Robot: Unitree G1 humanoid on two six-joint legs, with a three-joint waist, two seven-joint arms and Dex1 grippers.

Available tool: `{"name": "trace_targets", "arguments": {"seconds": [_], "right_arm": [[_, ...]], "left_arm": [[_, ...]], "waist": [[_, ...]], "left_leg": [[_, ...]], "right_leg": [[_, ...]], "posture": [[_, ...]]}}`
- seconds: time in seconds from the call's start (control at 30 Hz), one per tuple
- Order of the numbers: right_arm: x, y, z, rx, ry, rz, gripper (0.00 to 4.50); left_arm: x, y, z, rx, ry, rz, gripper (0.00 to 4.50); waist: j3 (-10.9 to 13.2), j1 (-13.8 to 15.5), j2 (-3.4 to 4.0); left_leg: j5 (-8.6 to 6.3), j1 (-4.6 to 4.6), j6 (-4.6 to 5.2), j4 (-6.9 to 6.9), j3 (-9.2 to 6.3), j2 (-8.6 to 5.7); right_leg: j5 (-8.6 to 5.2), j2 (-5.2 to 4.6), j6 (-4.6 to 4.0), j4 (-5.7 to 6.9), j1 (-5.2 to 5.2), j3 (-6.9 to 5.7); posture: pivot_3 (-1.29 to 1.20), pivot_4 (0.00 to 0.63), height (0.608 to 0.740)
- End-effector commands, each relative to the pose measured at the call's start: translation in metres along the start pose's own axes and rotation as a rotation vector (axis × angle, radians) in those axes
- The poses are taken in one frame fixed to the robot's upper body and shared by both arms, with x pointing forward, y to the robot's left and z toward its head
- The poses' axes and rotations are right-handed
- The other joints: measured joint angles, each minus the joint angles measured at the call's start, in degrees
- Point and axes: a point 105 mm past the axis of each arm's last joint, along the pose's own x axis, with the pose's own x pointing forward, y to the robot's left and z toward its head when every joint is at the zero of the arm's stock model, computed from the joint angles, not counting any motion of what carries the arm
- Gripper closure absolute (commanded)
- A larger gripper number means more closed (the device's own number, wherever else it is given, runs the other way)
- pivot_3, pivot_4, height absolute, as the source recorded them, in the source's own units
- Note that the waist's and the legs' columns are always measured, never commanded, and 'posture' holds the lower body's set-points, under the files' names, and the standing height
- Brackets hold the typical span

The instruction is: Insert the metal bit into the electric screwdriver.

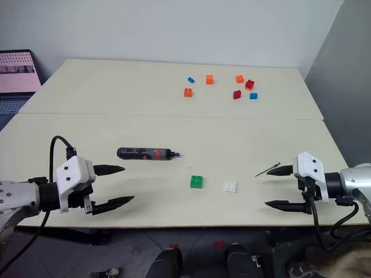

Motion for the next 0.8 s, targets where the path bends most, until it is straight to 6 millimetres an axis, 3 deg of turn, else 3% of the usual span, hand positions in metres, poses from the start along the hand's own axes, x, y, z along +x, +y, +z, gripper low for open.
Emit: {"name": "trace_targets", "arguments": {"seconds": [0.03,0.3,0.8], "right_arm": [[-0.004,-0.003,0.01,-0.033,-0.006,-0.014,0.0],[-0.002,-0.005,0.016,-0.052,-0.02,-0.027,0.0],[-0.023,0.004,0.013,-0.009,0.041,-0.029,0.0]], "left_arm": [[0.001,-0.004,0.011,0.013,-0.038,-0.036,0.14],[0.001,-0.005,0.017,0.036,-0.027,-0.04,0.14],[0.011,-0.016,0.055,0.12,-0.193,-0.212,0.14]], "waist": [[0.0,0.0,0.0],[0.0,0.0,0.0],[0.0,0.1,0.0]], "left_leg": [[0.0,0.0,0.0,0.0,0.0,0.0],[0.0,0.0,0.0,0.03,-0.01,0.0],[0.01,0.02,0.01,0.05,-0.01,0.0]], "right_leg": [[0.0,0.0,0.0,0.0,0.0,0.0],[0.0,0.0,0.0,0.01,0.02,0.0],[0.01,0.01,0.01,0.06,0.06,0.0]], "posture": [[0.0,0.15,0.74],[0.0,0.15,0.74],[0.0,0.15,0.74]]}}
